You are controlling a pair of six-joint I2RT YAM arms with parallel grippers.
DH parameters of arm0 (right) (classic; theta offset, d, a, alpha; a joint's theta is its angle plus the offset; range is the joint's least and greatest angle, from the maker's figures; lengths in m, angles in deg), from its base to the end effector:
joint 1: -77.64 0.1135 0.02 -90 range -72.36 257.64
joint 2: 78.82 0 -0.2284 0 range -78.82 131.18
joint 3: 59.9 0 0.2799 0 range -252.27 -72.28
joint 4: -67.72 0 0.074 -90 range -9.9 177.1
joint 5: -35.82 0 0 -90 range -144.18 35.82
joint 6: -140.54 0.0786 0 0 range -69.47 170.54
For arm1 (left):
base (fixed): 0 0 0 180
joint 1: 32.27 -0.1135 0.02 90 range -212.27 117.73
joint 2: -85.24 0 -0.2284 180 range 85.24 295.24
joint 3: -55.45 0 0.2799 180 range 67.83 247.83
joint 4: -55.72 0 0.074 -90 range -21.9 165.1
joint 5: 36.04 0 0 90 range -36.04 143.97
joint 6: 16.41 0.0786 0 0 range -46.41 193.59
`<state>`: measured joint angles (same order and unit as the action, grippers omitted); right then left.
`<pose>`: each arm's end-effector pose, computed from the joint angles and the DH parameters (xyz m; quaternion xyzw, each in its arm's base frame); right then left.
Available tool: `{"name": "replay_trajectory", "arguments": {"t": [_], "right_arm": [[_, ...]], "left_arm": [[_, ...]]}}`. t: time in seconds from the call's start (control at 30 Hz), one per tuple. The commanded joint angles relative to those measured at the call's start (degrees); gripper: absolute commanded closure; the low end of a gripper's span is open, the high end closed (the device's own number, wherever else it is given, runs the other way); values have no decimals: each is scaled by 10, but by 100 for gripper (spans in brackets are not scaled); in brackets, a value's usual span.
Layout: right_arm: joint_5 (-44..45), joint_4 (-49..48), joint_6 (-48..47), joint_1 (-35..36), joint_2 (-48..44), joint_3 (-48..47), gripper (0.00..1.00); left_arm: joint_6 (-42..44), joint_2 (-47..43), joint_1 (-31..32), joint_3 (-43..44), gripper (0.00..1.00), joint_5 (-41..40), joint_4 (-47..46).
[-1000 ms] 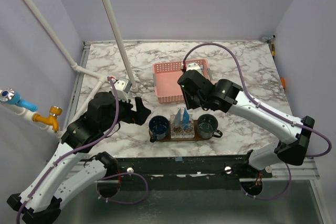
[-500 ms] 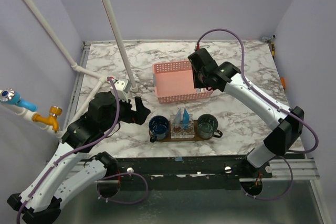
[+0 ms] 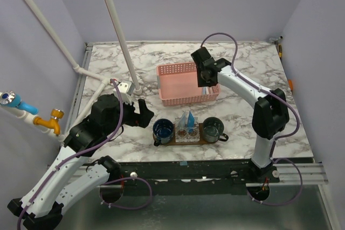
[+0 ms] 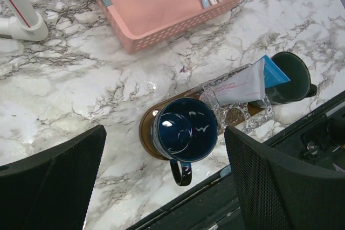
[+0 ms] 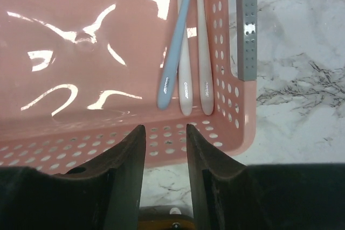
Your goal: Prepare toiletry sets of a toothbrush and toothpaste on the tray
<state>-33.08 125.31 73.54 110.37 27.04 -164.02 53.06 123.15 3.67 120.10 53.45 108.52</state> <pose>0.3832 0.2127 0.1980 -0.0322 0.9488 -0.0346 0.3124 0.1841 -0.1326 0.3127 0.1114 0.8410 -0.2472 0.4683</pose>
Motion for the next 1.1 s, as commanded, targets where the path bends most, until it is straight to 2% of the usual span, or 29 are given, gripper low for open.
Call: {"name": "replay_trajectory", "arguments": {"t": [0.0,0.47,1.07], "right_arm": [[1,-28,9,-13,44,-28,61],[16,-30,29,-41,167,-108,59],[-4,-54,37,-62,238,-128,59]], "left_arm": [[0,-5,-3,-6,9,-17,-3],[-1,-9,-4,-9,10,-16,-5],[0,3,-4,-8,9,-16,-3]]}}
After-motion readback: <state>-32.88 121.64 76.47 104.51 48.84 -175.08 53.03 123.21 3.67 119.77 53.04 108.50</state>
